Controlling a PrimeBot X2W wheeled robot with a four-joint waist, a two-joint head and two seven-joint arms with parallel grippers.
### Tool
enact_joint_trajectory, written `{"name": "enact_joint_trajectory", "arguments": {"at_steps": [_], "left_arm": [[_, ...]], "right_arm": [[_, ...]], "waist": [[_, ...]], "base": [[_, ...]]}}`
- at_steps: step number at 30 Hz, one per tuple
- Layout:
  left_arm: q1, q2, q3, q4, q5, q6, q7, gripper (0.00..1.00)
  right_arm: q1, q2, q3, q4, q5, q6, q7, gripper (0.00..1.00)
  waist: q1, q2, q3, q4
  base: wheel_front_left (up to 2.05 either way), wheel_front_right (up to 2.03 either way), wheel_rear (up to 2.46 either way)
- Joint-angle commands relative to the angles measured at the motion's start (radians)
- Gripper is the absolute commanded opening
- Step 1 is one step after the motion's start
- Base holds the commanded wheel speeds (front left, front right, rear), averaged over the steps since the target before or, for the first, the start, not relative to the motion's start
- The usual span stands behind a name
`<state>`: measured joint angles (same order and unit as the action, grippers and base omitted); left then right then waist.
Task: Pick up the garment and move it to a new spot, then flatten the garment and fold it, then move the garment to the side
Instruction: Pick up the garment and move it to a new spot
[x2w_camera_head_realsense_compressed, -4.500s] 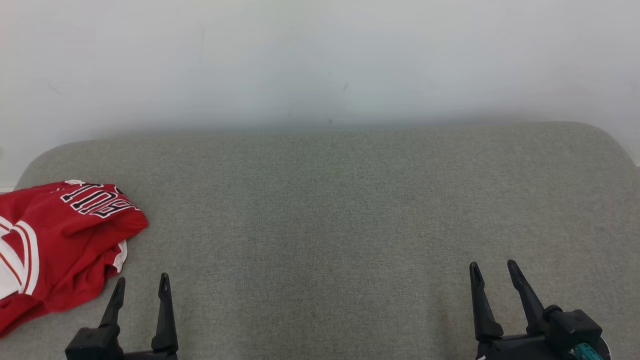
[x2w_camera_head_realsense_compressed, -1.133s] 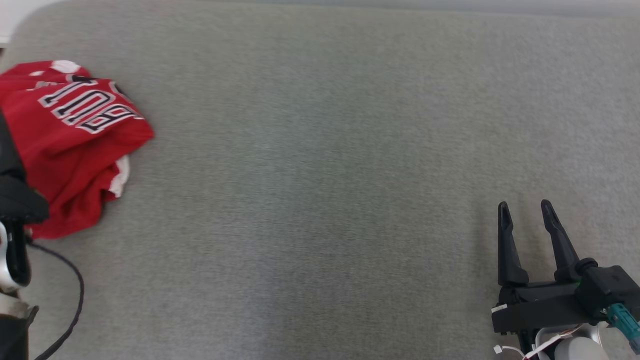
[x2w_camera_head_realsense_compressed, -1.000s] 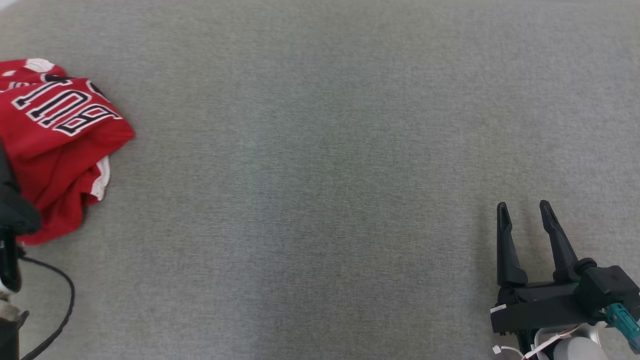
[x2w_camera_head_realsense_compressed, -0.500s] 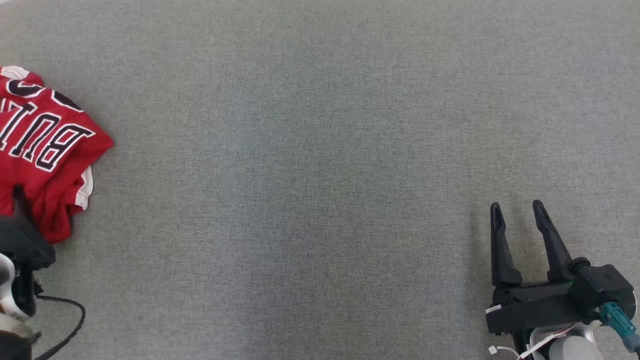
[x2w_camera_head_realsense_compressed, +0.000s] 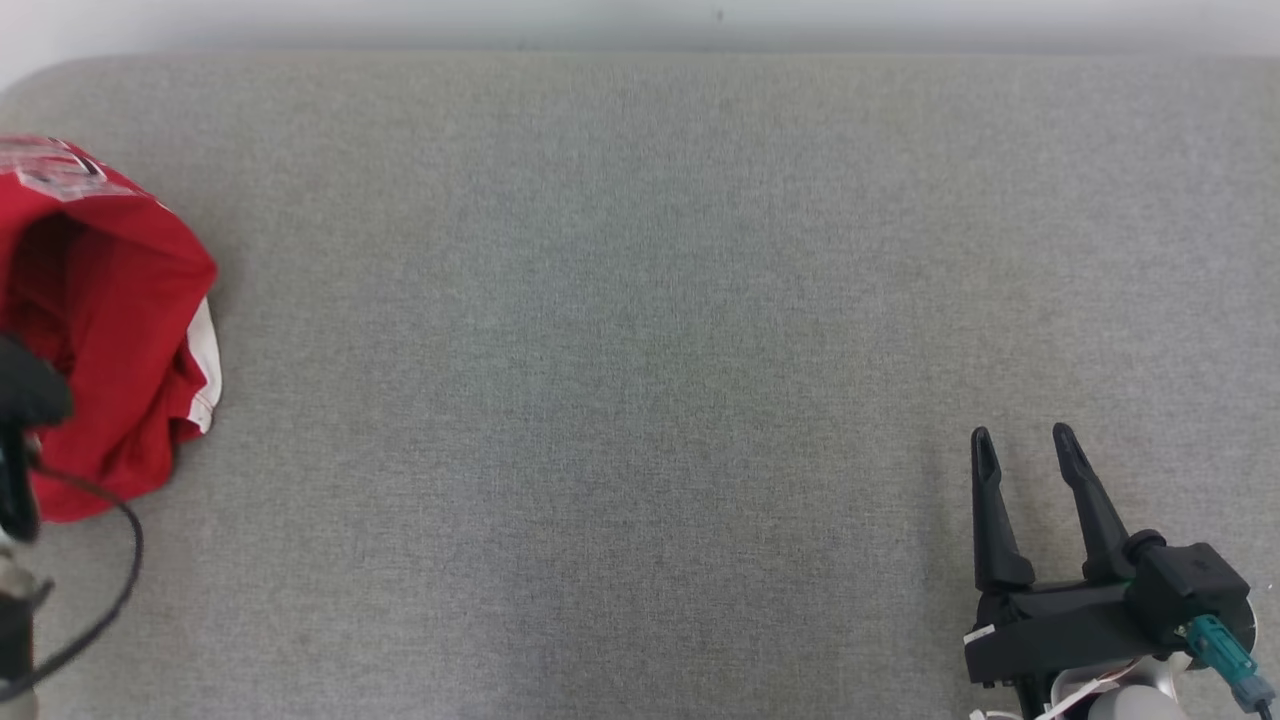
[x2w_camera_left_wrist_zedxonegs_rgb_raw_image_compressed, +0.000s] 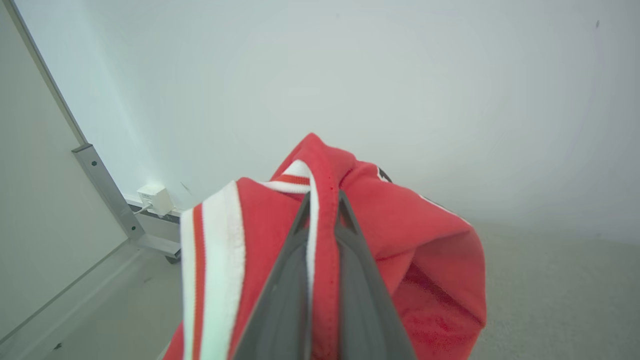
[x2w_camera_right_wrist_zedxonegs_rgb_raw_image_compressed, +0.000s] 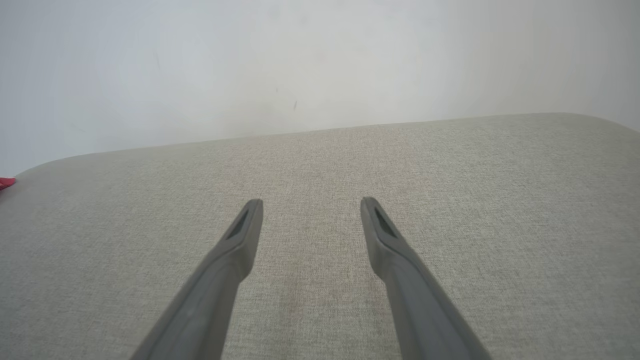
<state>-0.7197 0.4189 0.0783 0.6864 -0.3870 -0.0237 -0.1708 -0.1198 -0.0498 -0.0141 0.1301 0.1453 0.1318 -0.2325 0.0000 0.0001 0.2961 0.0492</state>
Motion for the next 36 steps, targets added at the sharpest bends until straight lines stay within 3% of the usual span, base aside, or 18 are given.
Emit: {"name": "enact_joint_trajectory", "arguments": {"at_steps": [1,7,11,15,18,27,32,36], "left_arm": [[-0.026,0.010,0.001,-0.027,0.006,-0.006,-0.020,0.00],[-0.096,0.002,-0.032,-0.182,0.013,-0.028,-0.045,0.00],[-0.143,-0.025,-0.081,-0.310,0.029,-0.032,-0.004,0.00],[-0.191,-0.063,-0.150,-0.423,0.043,-0.038,0.060,0.00],[-0.236,-0.123,-0.227,-0.500,0.046,-0.049,0.112,0.00],[-0.275,-0.267,-0.363,-0.508,0.029,-0.058,0.149,0.00],[-0.215,-0.300,-0.387,-0.477,0.016,-0.047,0.127,0.00],[-0.157,-0.307,-0.387,-0.466,-0.001,-0.035,0.112,0.00]], "right_arm": [[0.010,-0.001,0.004,0.007,0.013,-0.002,-0.008,1.00],[0.018,-0.001,0.021,0.048,0.048,-0.002,-0.022,1.00],[0.021,-0.001,0.034,0.078,0.077,-0.002,-0.029,1.00],[0.017,-0.001,0.047,0.103,0.099,-0.002,-0.032,1.00],[0.016,-0.001,0.050,0.109,0.123,-0.002,-0.033,1.00],[0.017,-0.001,0.056,0.112,0.153,-0.002,-0.032,1.00],[0.021,-0.001,0.052,0.108,0.153,-0.002,-0.032,1.00],[0.031,-0.001,0.041,0.106,0.144,-0.002,-0.032,1.00]], "waist": [[0.0000,-0.0001,-0.027,0.002],[0.0000,-0.0001,-0.079,-0.028],[0.0000,-0.0001,-0.107,-0.068],[0.0000,-0.0001,-0.123,-0.122],[0.0000,-0.0001,-0.130,-0.182],[0.0000,-0.0001,-0.135,-0.327],[0.0000,-0.0001,-0.133,-0.384],[0.0000,-0.0001,-0.130,-0.391]], "base": [[0.00,0.00,0.00],[0.00,0.00,0.00],[0.00,0.00,0.00],[0.00,0.00,0.00],[0.00,0.00,0.00],[0.00,0.00,0.00],[0.00,0.00,0.00],[0.00,0.00,0.00]]}}
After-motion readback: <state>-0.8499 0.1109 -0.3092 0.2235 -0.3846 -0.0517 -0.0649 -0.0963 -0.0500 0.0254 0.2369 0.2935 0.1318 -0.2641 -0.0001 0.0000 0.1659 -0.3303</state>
